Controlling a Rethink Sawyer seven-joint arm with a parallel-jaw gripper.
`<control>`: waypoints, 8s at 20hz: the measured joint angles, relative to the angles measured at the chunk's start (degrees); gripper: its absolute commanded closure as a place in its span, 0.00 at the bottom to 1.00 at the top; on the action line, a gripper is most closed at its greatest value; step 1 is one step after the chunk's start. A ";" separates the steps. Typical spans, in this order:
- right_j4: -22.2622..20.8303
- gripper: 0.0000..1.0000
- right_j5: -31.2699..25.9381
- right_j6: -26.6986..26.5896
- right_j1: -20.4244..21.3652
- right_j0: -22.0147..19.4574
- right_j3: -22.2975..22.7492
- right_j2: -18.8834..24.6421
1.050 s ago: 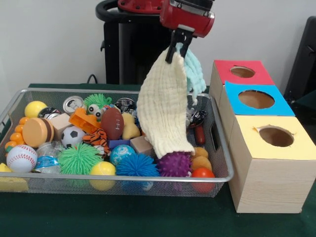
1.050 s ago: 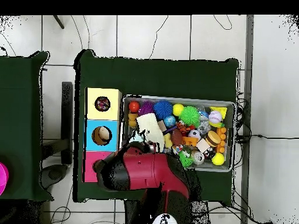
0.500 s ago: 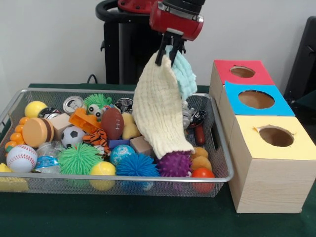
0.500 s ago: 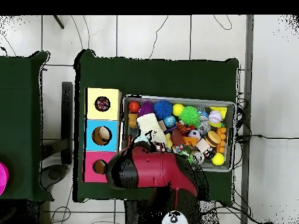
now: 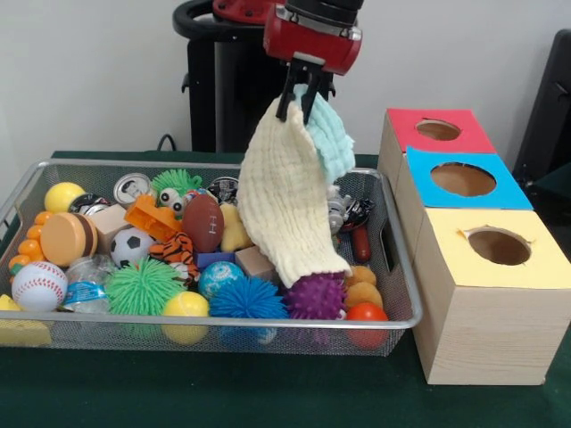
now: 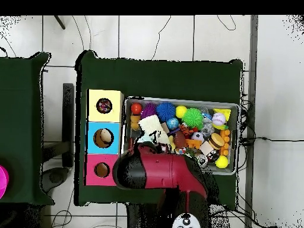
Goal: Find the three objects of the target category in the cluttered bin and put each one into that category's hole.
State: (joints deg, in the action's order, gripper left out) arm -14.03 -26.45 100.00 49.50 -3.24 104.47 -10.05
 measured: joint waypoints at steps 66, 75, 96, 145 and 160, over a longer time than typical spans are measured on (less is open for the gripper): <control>11.28 1.00 25.55 0.01 1.63 -10.66 11.20 20.44; 11.27 0.00 25.55 0.01 1.63 -10.64 11.19 20.42; 11.18 0.00 21.09 0.01 3.05 -8.03 11.04 17.23; -1.68 0.00 16.83 0.01 13.30 -12.81 9.22 -0.93; -0.94 0.00 14.49 0.01 16.70 -29.82 11.62 18.57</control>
State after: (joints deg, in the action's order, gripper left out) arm -14.97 -11.96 100.01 66.20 -33.05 116.09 8.53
